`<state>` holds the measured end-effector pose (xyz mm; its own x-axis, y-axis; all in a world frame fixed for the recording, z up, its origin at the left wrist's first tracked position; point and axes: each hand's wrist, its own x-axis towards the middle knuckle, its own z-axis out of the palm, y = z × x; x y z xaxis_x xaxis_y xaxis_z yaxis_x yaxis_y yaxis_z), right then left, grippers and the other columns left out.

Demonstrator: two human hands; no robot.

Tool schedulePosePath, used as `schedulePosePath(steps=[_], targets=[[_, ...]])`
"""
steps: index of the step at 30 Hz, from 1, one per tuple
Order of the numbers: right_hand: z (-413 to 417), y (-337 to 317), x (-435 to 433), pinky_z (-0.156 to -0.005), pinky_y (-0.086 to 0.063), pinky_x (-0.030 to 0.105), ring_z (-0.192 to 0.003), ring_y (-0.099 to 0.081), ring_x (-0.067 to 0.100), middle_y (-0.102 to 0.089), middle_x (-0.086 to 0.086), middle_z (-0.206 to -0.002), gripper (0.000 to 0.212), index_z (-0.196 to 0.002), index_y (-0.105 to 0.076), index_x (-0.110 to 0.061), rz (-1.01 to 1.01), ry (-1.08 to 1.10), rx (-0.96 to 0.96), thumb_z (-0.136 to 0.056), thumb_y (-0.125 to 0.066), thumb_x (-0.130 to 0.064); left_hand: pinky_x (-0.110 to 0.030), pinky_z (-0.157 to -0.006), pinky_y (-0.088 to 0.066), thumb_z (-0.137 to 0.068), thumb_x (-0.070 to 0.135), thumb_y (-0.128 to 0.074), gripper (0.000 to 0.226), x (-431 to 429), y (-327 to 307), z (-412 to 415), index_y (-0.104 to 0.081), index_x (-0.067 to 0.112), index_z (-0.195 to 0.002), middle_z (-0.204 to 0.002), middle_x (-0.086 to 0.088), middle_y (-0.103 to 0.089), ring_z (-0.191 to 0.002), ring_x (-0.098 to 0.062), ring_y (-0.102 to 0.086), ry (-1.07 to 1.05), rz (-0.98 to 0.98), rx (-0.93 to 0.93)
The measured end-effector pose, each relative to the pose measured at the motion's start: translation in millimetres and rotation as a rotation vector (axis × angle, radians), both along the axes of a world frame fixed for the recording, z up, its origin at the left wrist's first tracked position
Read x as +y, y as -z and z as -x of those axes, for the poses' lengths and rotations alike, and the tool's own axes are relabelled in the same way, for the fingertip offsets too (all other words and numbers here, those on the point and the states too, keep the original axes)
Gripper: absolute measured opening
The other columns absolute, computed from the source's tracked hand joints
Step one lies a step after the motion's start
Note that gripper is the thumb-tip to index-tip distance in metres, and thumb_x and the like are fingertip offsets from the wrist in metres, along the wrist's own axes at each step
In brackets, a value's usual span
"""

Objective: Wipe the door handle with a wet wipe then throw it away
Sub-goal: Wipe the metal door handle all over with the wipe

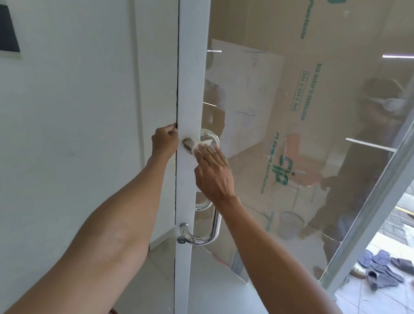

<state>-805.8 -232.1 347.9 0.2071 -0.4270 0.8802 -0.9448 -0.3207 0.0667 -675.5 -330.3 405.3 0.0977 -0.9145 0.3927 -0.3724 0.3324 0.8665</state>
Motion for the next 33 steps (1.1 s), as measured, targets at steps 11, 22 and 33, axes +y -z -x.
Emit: schedulePosePath(steps=[11,22,33], targets=[[-22.8,-38.4,-32.0,-0.102,-0.035,0.032,-0.106,-0.060,0.025,-0.064,0.008,-0.118,0.033,-0.117,-0.058,-0.008,-0.314,0.074,0.104,-0.087,-0.052,-0.018,-0.019,-0.091,-0.038,-0.094,0.029,-0.056,0.040,-1.2,-1.5,0.7,-0.060,0.007,-0.127,-0.126,-0.012,-0.064,-0.117,-0.025,-0.059,-0.017,0.020,-0.020],[21.4,-2.8,-15.2,-0.093,-0.055,0.041,-0.107,-0.068,0.026,-0.071,0.010,-0.114,0.020,-0.107,-0.073,-0.006,0.066,-0.137,-0.054,-0.087,-0.069,-0.008,-0.018,-0.090,-0.038,-0.091,0.030,-0.059,0.036,-4.9,0.8,2.0,-0.065,0.012,-0.121,-0.120,-0.009,-0.068,-0.113,-0.024,-0.061,-0.025,-0.023,0.088],[38.9,22.3,-1.8,-0.073,-0.061,0.033,-0.087,-0.072,0.021,-0.072,0.006,-0.109,0.009,-0.095,-0.075,-0.008,0.069,-0.101,-0.475,-0.086,-0.071,-0.010,-0.017,-0.089,-0.036,-0.091,0.030,-0.059,0.035,-5.2,3.0,6.4,-0.065,0.012,-0.121,-0.119,-0.008,-0.068,-0.114,-0.022,-0.059,-0.023,-0.027,0.128]])
